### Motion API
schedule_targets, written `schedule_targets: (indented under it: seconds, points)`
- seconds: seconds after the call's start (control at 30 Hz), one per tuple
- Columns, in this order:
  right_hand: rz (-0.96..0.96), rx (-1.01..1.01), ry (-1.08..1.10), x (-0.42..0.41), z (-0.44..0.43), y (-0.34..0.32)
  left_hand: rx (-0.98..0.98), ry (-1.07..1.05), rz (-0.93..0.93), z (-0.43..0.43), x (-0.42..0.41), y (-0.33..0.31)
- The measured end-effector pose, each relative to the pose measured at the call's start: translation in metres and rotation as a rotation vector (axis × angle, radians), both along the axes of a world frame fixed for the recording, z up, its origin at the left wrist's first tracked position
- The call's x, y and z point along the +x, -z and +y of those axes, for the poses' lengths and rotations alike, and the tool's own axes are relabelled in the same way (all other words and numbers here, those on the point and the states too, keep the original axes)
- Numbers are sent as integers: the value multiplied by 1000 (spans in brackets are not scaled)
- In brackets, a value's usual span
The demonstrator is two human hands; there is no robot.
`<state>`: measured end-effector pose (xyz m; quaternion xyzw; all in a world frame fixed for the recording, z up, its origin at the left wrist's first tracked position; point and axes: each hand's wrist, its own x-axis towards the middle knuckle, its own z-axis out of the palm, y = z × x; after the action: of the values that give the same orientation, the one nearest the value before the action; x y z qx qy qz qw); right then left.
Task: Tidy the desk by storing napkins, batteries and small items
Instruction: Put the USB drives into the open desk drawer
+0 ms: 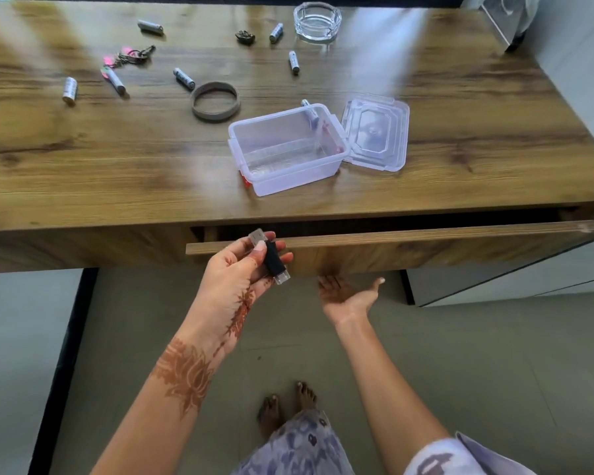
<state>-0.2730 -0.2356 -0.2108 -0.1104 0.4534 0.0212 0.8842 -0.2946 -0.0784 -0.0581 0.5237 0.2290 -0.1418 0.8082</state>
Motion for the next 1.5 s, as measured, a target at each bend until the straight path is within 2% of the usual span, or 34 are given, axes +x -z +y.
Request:
schedule_targets:
  seconds: [0.07,0.1,0.13,0.2,0.27,0.33,0.4,0.5,0.57,0.67,1.0,1.5]
  points:
    - [16,-63,-34,-12,0,-7,1,20,-11,-4,0,-1]
    - [49,-165,-76,-20,2,-13,1,28,-12,-5,0,-1]
    - [94,-347,-155,-30,5,-20,3,33,-12,-6,-1,-1]
    - [132,-969,-339,-53,13,-35,9,39,-15,-7,-2,1]
    - [-116,-1672,-403,-70,16,-45,11,38,-19,-8,-4,1]
    - [-392,-2178,-484,-68,6,-41,2,42,-28,-8,-6,1]
    - [-462,-2494,-608,-50,-5,-37,2,50,-39,-8,-8,-1]
    - [-405,-2748,-848,-25,-10,-38,-1,48,-47,-8,-10,-2]
    - [-388,-2806,-927,-19,-11,-40,-5,44,-48,-7,-12,-3]
    - [-365,-2809,-921,-20,-10,-46,-12,40,-48,-5,-15,-3]
    - [-275,-2658,-953,-43,3,-60,-40,54,-65,1,-41,-11]
    - [-332,-2682,-1009,-167,-9,-58,-16,12,-42,-21,-133,-12]
